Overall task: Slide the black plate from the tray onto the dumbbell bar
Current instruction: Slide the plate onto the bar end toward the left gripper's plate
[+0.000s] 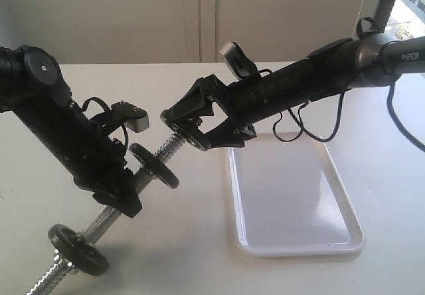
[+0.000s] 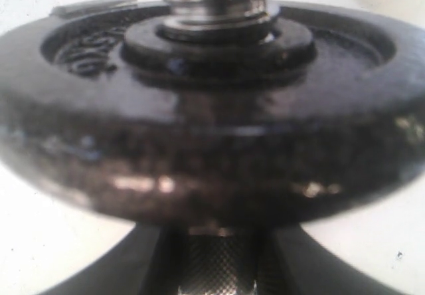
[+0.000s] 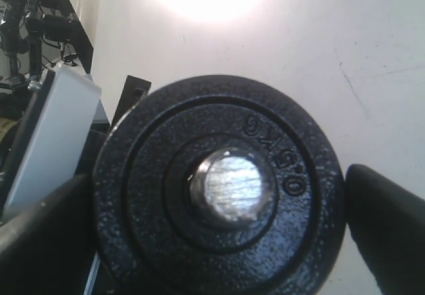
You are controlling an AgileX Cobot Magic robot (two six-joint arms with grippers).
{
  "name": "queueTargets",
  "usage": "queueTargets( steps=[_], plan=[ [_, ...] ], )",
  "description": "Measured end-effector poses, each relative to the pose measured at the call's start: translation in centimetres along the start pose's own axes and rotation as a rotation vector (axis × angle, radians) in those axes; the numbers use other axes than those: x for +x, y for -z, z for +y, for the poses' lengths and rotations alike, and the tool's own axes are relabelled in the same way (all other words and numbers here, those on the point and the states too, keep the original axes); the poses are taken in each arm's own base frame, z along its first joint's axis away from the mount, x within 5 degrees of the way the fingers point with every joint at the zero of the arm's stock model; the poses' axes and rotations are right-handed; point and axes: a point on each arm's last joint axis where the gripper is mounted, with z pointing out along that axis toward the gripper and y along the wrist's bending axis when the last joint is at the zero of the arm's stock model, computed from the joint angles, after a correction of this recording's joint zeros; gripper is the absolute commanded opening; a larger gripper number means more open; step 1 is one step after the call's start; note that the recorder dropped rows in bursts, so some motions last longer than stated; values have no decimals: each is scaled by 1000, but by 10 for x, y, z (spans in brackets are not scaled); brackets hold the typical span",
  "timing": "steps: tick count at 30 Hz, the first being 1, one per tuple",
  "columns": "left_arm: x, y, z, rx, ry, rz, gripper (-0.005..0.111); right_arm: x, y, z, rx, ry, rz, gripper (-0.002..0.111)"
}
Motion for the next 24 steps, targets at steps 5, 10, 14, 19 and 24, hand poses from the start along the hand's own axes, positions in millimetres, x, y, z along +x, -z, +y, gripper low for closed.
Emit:
queueTargets(
  steps=[5,10,14,19,24],
  plan=[
    [-1,1,-1,8,15,-14,0,3,-11,6,-7,11,24,0],
    [-2,2,-2,10,19,-19,0,6,-18,10,-12,21,43,0],
    [-2,3,-2,11,22,-22,0,7,-21,11,-10,26,52,0],
    [-2,3,-2,13,25,-24,0,8,-22,12,-11,28,56,34],
    [-2,3,-2,11,25,-25,0,8,-22,12,-11,28,56,105]
  ],
)
